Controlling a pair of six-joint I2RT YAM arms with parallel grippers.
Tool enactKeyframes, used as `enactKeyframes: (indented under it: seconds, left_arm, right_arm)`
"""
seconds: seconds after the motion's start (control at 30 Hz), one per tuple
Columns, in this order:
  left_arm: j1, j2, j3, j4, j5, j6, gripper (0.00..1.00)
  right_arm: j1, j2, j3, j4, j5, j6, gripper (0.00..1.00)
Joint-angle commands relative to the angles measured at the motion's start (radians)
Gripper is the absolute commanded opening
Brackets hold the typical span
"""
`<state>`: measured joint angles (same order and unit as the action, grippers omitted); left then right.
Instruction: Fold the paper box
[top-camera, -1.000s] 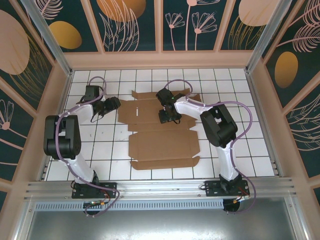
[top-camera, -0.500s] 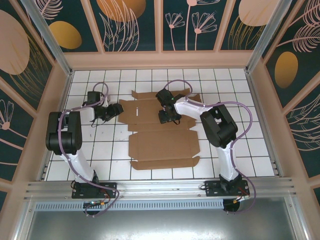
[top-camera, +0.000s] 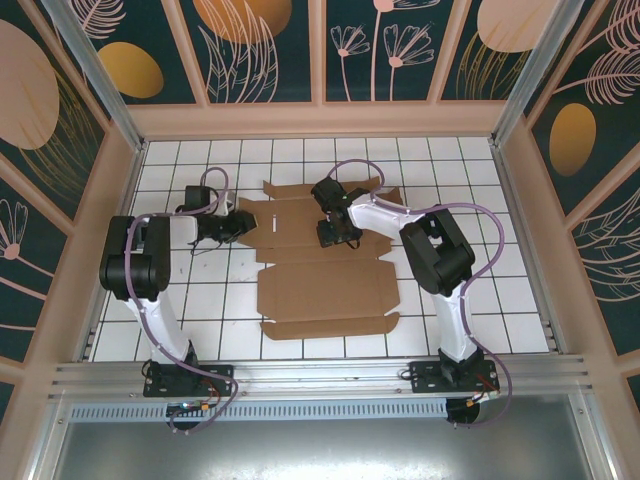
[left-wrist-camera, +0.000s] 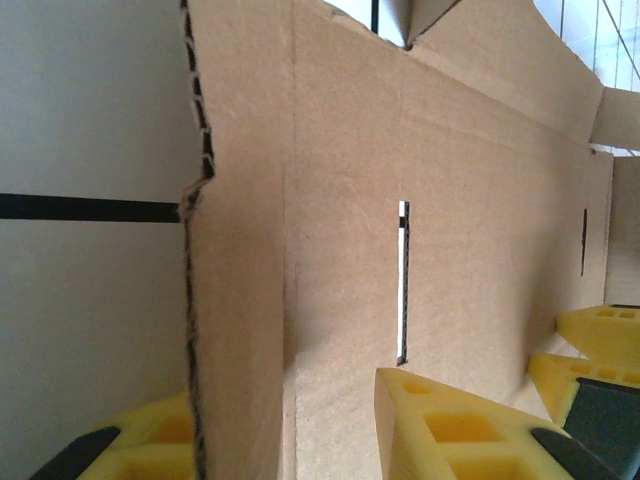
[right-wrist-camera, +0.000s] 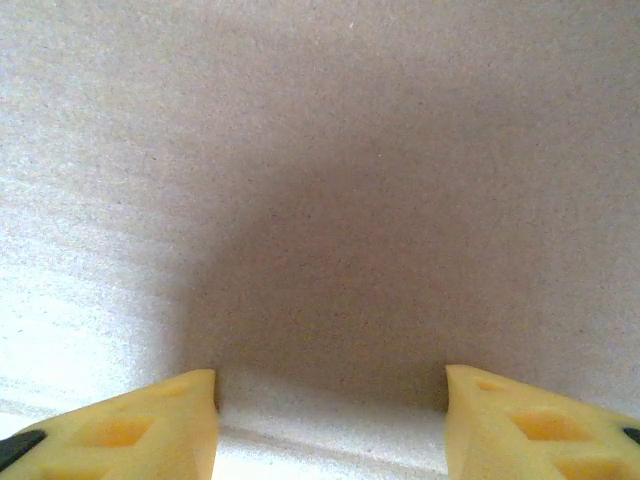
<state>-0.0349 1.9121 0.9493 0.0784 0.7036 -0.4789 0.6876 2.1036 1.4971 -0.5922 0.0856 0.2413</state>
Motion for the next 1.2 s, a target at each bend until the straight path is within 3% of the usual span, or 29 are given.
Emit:
enactKeyframes:
  seconds: [0.0,0.1,0.2,0.5,0.7,0.93,1.17]
  left_arm:
    - [-0.051,0.048,-0.007,-0.025,0.084,-0.005,0.34]
    - [-0.069,0.05,-0.005,-0.005,0.098,-0.017,0.33]
    - [-0.076,0.044,0.003,-0.009,0.092,-0.021,0.23]
    - [-0.097,-0.063,0.075,-0.149,-0.099,0.017,0.04]
    - [-0.138,-0.102,0.099,-0.208,-0.178,-0.003,0.02]
    - [-0.226,-0.104,0.226,-0.411,-0.43,-0.038,0.0]
    - [-0.406,-0.016,0.442,-0.613,-0.698,-0.1,0.0]
  right_arm:
    - [0.03,0.141,-0.073,-0.058,-0.096,0.0,0.56]
    - [0.03,0.141,-0.077,-0.054,-0.099,0.0,0.56]
    - [0.03,0.141,-0.081,-0.053,-0.096,-0.002,0.56]
    - [0.03,0.133,-0.091,-0.043,-0.076,0.013,0.54]
    - [0.03,0.119,-0.101,-0.036,-0.075,0.023,0.54]
    - [0.032,0.105,-0.108,-0.033,-0.055,0.058,0.55]
    - [0.035,0.082,-0.146,0.005,-0.066,0.079,0.57]
